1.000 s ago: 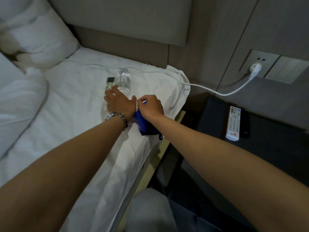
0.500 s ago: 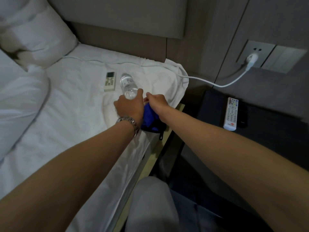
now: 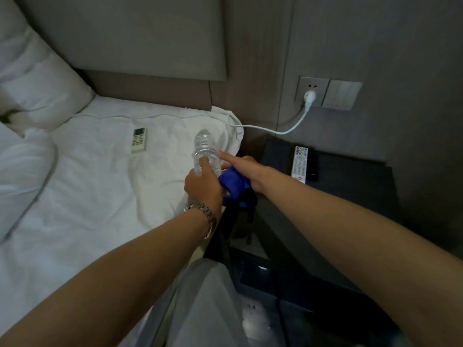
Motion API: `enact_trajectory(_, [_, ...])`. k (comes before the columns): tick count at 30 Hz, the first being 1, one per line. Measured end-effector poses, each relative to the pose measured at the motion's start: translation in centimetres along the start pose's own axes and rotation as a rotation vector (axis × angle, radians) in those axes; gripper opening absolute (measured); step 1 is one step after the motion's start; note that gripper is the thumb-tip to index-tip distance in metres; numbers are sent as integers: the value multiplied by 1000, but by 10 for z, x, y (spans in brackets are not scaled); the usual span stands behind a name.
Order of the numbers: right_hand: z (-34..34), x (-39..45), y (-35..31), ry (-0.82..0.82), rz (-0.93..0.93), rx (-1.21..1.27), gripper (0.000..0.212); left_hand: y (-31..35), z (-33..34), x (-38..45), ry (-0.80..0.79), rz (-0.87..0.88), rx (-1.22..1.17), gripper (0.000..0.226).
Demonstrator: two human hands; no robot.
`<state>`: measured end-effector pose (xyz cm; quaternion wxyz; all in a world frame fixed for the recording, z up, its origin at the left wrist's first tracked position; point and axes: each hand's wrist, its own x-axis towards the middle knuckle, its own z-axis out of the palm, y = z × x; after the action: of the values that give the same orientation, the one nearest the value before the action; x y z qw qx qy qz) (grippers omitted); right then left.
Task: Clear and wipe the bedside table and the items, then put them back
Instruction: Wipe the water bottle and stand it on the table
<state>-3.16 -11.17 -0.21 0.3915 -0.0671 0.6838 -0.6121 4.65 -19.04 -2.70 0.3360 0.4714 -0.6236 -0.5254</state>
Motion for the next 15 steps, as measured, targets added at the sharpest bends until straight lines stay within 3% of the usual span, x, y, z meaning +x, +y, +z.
enact_trajectory(4, [-42,-29,3,10,-34,70,57,7,24,-38,-199,156,-33,54])
enact_trajectory(9, [-103,-70,9,125,-106,98,53,10,55,-71,-597,209,-104,50])
enact_trajectory(13, [-151,-105,26,177,-110,66,41,3,64,-100,-886,345,-66,29])
enact_trajectory(15, [-174,-120,39,246,-119,-3,35,-2,72,-112,-1023,448,54,37])
